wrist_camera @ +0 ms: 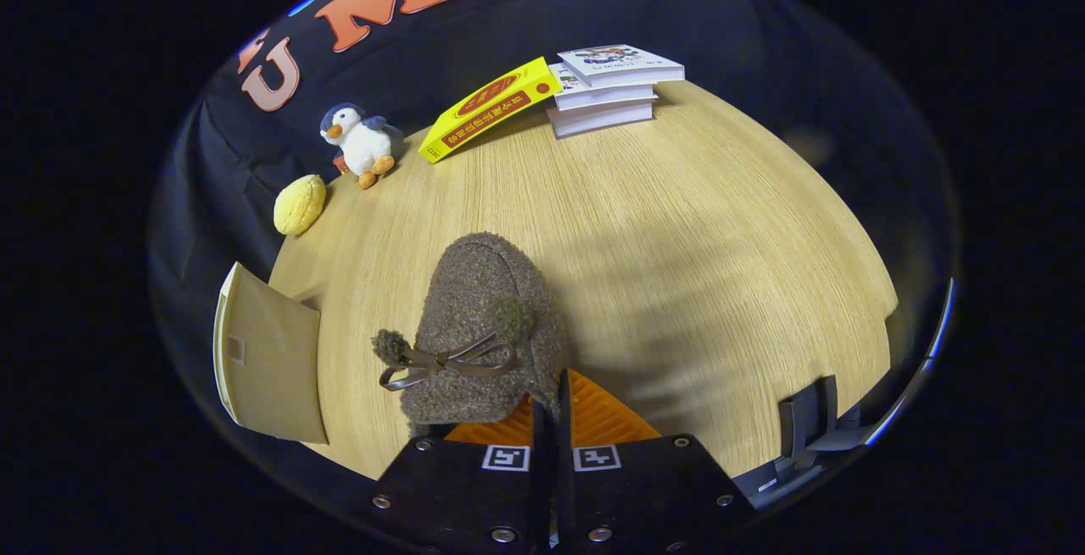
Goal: Open the storage box then place both shoes into the box .Put the left shoe in first, then the right shoe, with the right side of both shoes facing outward in a uniform manner.
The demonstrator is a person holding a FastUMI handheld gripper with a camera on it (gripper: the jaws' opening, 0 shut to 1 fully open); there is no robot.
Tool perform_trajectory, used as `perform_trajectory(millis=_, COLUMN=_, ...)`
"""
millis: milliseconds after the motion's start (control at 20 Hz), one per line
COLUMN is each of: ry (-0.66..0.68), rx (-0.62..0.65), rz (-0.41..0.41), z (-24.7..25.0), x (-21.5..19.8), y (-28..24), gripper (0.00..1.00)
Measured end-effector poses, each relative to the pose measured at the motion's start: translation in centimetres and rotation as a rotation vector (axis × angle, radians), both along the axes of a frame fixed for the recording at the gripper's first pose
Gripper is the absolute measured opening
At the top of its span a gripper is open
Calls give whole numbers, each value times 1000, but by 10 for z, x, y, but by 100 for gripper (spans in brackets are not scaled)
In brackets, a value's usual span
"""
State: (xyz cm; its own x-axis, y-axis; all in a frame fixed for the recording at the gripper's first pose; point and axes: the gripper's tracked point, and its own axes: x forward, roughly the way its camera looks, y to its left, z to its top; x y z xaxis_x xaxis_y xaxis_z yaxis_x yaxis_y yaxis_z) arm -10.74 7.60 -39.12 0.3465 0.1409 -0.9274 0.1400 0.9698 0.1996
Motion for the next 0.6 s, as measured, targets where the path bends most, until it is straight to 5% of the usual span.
perform_trajectory(millis=600, ry=-91, rx=90, rz=197, z=126, x=2, y=216, gripper=4)
